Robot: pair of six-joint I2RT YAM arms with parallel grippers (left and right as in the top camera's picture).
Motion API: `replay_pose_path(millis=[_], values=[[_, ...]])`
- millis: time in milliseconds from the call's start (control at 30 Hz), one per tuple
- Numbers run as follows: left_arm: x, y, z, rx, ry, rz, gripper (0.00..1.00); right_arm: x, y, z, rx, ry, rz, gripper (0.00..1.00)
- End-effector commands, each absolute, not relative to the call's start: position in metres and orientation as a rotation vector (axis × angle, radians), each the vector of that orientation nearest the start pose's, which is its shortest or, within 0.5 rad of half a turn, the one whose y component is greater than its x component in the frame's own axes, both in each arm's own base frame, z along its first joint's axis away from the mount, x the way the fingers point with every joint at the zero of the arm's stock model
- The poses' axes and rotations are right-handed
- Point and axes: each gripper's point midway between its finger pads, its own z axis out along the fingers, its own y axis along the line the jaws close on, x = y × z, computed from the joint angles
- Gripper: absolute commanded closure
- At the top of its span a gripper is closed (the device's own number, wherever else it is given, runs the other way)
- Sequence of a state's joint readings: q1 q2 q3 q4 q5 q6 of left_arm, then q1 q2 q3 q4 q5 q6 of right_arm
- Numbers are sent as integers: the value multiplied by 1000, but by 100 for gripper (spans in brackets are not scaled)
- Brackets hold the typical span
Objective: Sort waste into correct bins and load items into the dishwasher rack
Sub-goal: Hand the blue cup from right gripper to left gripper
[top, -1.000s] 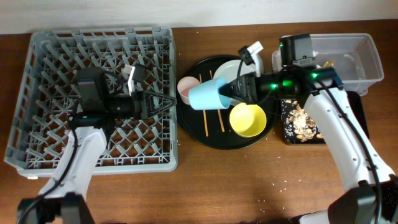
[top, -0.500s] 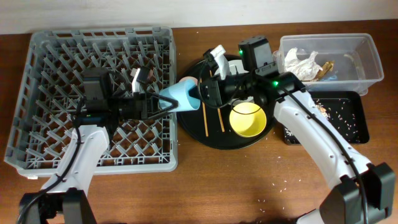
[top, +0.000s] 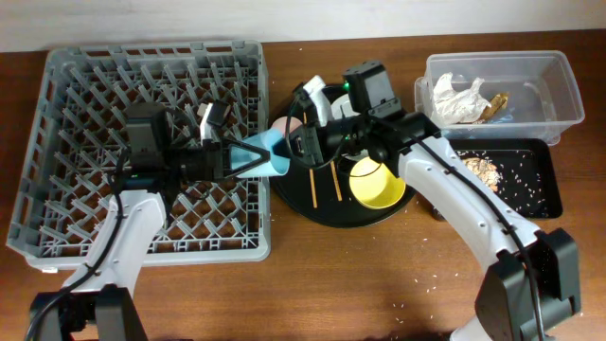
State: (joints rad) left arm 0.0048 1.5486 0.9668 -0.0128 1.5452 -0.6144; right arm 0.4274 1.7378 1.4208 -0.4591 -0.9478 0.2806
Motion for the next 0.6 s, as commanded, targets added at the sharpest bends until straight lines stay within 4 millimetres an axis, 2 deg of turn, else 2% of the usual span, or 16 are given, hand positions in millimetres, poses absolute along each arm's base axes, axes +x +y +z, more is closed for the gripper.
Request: replay_pose_path(millis=[0,33,100,300,333,400,433,500,567], values=[[319,-162,256,351,2007,-1999,9,337,313,230,-698,2273,1488,96],[320,-160,256,346,2006,-1996,17,337,313,230,-698,2273,1488,96],[321,-157,256,333,2006,-1992,26,338,313,229,-696,2274,1482,96],[321,-157,256,329,2009,-1995,31,341,312,229,-688,2272,1463,96],[321,-157,256,329,2008,-1995,33,342,312,229,-687,2272,1463,93],[321,-157,256,330,2008,-1995,40,342,312,229,-687,2270,1462,55],[321,-157,256,335,2005,-1991,44,343,311,229,-684,2267,1460,44],[323,-157,259,380,1978,-1961,48,349,305,230,-665,2264,1452,34],[327,-155,263,435,1938,-1907,49,356,296,229,-627,2271,1446,29]])
